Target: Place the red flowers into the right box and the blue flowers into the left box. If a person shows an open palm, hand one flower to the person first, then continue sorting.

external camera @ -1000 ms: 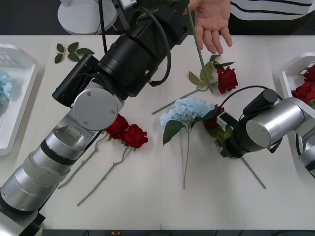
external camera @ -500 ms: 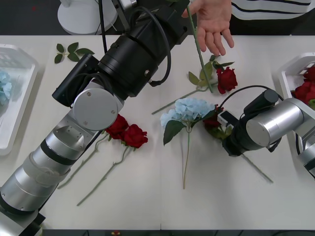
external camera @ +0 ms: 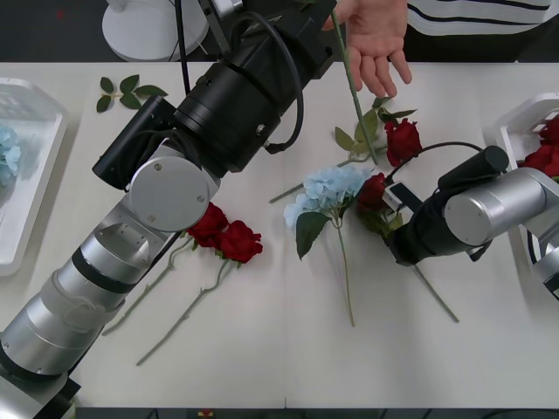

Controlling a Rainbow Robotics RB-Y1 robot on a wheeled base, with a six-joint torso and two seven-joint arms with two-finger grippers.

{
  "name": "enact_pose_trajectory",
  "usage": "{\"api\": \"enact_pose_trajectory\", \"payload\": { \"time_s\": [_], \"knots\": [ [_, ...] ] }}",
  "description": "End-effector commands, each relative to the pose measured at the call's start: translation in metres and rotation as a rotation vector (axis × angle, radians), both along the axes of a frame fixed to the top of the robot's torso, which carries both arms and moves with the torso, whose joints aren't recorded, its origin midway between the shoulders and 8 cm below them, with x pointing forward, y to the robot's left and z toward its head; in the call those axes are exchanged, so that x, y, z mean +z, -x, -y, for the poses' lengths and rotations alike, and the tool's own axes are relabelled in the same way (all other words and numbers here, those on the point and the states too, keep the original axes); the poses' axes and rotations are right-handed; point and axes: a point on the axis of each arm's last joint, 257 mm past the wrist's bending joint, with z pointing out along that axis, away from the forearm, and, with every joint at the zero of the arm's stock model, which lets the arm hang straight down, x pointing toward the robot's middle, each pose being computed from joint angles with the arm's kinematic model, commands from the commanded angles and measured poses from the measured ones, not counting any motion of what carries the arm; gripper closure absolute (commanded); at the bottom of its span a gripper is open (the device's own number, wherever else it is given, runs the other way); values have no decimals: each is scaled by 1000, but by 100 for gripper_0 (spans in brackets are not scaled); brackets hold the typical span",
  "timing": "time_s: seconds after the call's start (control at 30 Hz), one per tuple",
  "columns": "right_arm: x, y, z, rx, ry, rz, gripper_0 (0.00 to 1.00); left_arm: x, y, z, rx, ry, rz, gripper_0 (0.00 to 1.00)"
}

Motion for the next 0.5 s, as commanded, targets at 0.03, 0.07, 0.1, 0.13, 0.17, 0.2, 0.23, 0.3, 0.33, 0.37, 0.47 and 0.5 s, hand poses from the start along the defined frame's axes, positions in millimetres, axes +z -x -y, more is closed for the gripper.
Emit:
{"api": "enact_pose_trajectory", "payload": {
  "time_s": [0.03, 0.07, 0.1, 0.13, 0.17, 0.2, 0.23, 0.3, 0.33, 0.37, 0.47, 0.5],
  "knots": [
    [41, 0, 25, 29, -2, 24, 100, 15, 17, 6, -59, 87, -22, 100],
    [51, 2, 31, 40, 1, 25, 100, 15, 17, 6, -59, 87, -22, 100],
    [62, 4, 37, 42, -2, 25, 100, 15, 17, 6, -59, 87, -22, 100],
    [67, 5, 39, 45, -6, 28, 100, 15, 17, 6, -59, 87, -22, 100],
    [79, 6, 46, 42, -16, 29, 100, 15, 17, 6, -59, 87, -22, 100],
    [92, 6, 54, 32, -30, 36, 100, 15, 17, 6, -59, 87, -22, 100],
    [97, 7, 60, 25, -31, 37, 100, 15, 17, 6, -59, 87, -22, 100],
    [123, 5, 79, 25, -35, 64, 100, 15, 17, 6, -59, 87, -22, 100],
    [135, 3, 89, 32, -38, 81, 100, 15, 17, 6, -59, 87, -22, 100],
    [142, 3, 93, 35, -38, 90, 100, 15, 17, 6, -59, 87, -22, 100],
    [174, 0, 116, 29, -80, 136, 100, 15, 17, 6, -59, 87, -22, 100],
    [187, -2, 122, 25, -112, 161, 100, 15, 17, 6, -59, 87, -22, 100]
  ]
}}
